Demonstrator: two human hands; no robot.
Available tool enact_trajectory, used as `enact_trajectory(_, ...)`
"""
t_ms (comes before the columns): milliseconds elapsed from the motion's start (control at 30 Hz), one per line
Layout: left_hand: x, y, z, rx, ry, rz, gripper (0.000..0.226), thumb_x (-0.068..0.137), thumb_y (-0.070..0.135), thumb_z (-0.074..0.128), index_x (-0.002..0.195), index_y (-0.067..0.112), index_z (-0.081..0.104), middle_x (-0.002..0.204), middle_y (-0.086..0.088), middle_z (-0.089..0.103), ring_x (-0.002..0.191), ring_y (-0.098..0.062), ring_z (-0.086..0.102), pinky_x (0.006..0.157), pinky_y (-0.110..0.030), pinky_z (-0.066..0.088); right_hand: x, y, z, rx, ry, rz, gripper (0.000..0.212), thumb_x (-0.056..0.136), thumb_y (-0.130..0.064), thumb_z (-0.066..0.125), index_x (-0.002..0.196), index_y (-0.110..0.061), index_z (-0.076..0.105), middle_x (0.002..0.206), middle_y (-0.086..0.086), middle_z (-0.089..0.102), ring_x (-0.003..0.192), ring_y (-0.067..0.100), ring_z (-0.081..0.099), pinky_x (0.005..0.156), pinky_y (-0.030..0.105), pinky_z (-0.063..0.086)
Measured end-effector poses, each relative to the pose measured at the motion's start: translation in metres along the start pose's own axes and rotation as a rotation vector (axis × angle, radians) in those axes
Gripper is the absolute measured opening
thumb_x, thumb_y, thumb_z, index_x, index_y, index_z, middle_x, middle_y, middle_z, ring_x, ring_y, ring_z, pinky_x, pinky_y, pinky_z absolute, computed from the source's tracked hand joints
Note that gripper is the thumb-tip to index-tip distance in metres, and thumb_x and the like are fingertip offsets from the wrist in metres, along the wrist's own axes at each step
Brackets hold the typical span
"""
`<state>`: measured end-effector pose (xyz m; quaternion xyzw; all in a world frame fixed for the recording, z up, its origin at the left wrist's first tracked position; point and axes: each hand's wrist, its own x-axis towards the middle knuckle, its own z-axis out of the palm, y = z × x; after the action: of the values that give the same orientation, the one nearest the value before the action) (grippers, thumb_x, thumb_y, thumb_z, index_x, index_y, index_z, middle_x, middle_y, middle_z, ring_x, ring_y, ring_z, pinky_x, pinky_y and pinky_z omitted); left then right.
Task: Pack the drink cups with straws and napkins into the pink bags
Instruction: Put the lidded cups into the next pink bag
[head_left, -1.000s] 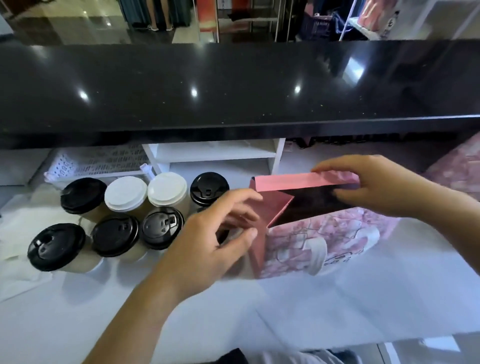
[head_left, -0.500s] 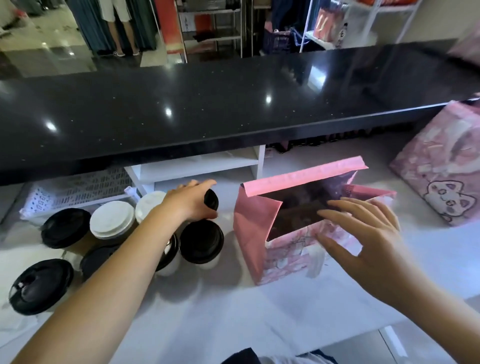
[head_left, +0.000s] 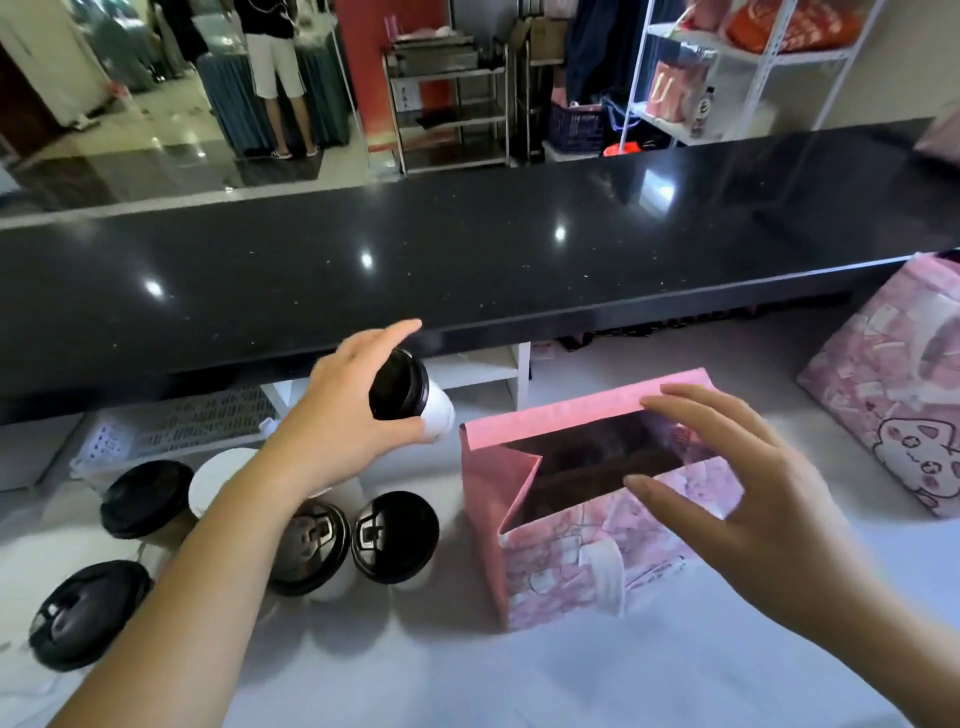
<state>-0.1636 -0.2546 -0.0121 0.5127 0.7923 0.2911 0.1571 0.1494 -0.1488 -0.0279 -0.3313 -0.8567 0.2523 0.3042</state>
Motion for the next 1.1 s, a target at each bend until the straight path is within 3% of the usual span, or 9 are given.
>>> enact_trajectory(100, -0.019, 0.036, -0.027, -0.090, 0.109, 0.106, 0.095, 0.077, 0.023, 0.083, 0.144, 0.061, 0.027, 0.145, 0.027, 0.032, 0.135, 0.003, 0.032, 0.106, -0.017, 0.026, 0.031, -0.016, -0.018, 0.241, -0.069, -0.048, 0.061, 0.074, -0.059, 0.066, 0.131, -0.039, 0.058, 0.133, -0.023, 0.055, 0.125, 0.001, 0.053, 0.097, 0.025, 0.050)
enact_trajectory(200, -0.034, 0.072, -0.040, -0.156, 0.181, 0.217, 0.102, 0.076, 0.021, 0.083, 0.143, 0.066, 0.021, 0.146, 0.032, 0.031, 0.134, 0.015, 0.030, 0.108, -0.014, 0.027, 0.063, -0.031, -0.027, 0.328, -0.211, -0.142, 0.075, 0.075, -0.053, 0.079, 0.141, -0.047, 0.045, 0.141, -0.027, 0.050, 0.134, -0.002, 0.046, 0.109, 0.036, 0.042)
enact_trajectory(333, -0.045, 0.114, -0.035, -0.227, 0.143, 0.336, 0.105, 0.075, 0.019, 0.086, 0.147, 0.059, 0.020, 0.149, 0.030, 0.032, 0.143, -0.003, 0.032, 0.117, -0.044, 0.034, 0.092, -0.048, -0.028, 0.370, -0.378, -0.246, 0.098, 0.069, -0.045, 0.084, 0.149, -0.052, 0.027, 0.150, -0.024, 0.042, 0.139, -0.006, 0.038, 0.115, 0.039, 0.038)
enact_trajectory(467, -0.046, 0.140, -0.014, -0.282, 0.125, 0.377, 0.099, 0.074, 0.024, 0.083, 0.148, 0.052, 0.026, 0.149, 0.021, 0.038, 0.143, -0.010, 0.036, 0.116, -0.040, 0.036, 0.094, -0.047, -0.025, 0.535, -0.434, -0.329, 0.096, 0.075, -0.019, 0.086, 0.152, -0.034, 0.031, 0.142, -0.012, 0.054, 0.131, 0.009, 0.053, 0.105, 0.037, 0.048)
enact_trajectory(600, -0.042, 0.145, 0.013, -0.401, 0.094, 0.342, 0.105, 0.072, 0.028, 0.089, 0.151, 0.050, 0.023, 0.155, 0.020, 0.032, 0.144, -0.005, 0.034, 0.115, -0.029, 0.035, 0.086, -0.022, -0.030, 0.649, -0.427, -0.310, 0.087, 0.076, -0.013, 0.086, 0.147, -0.033, 0.040, 0.140, -0.009, 0.056, 0.126, 0.016, 0.058, 0.101, 0.048, 0.051)
enact_trajectory(700, -0.042, 0.144, 0.039, -0.489, 0.061, 0.296, 0.113, 0.070, 0.031, 0.089, 0.152, 0.053, 0.014, 0.159, 0.021, 0.026, 0.150, -0.010, 0.025, 0.117, -0.039, 0.030, 0.086, -0.007, -0.037, 0.841, -0.366, -0.204, 0.079, 0.070, -0.016, 0.085, 0.138, -0.030, 0.048, 0.126, -0.004, 0.065, 0.111, 0.020, 0.066, 0.092, 0.046, 0.055)
enact_trajectory(800, -0.043, 0.152, 0.074, -0.534, 0.134, 0.253, 0.114, 0.074, 0.015, 0.087, 0.154, 0.049, 0.012, 0.155, 0.009, 0.038, 0.144, -0.022, 0.038, 0.103, -0.039, 0.047, 0.089, 0.008, -0.047, 1.052, -0.359, -0.087, 0.080, 0.065, -0.019, 0.088, 0.135, -0.025, 0.051, 0.116, 0.000, 0.069, 0.103, 0.022, 0.067, 0.084, 0.037, 0.056)
enact_trajectory(900, -0.045, 0.157, 0.094, -0.583, 0.243, 0.233, 0.110, 0.075, 0.003, 0.084, 0.148, 0.055, 0.021, 0.146, 0.007, 0.049, 0.136, -0.023, 0.047, 0.086, -0.027, 0.053, 0.089, 0.017, -0.055, 1.062, -0.407, -0.088, 0.084, 0.065, -0.030, 0.089, 0.139, -0.028, 0.051, 0.123, 0.003, 0.068, 0.110, 0.023, 0.066, 0.087, 0.034, 0.055)
enact_trajectory(1100, -0.048, 0.149, 0.089, -0.492, 0.146, 0.259, 0.105, 0.076, 0.003, 0.084, 0.141, 0.063, 0.028, 0.143, 0.019, 0.046, 0.133, -0.017, 0.047, 0.089, -0.018, 0.050, 0.110, 0.023, -0.081, 0.888, -0.571, -0.079, 0.085, 0.058, -0.047, 0.091, 0.134, -0.029, 0.060, 0.127, 0.002, 0.067, 0.116, 0.024, 0.066, 0.091, 0.033, 0.054)
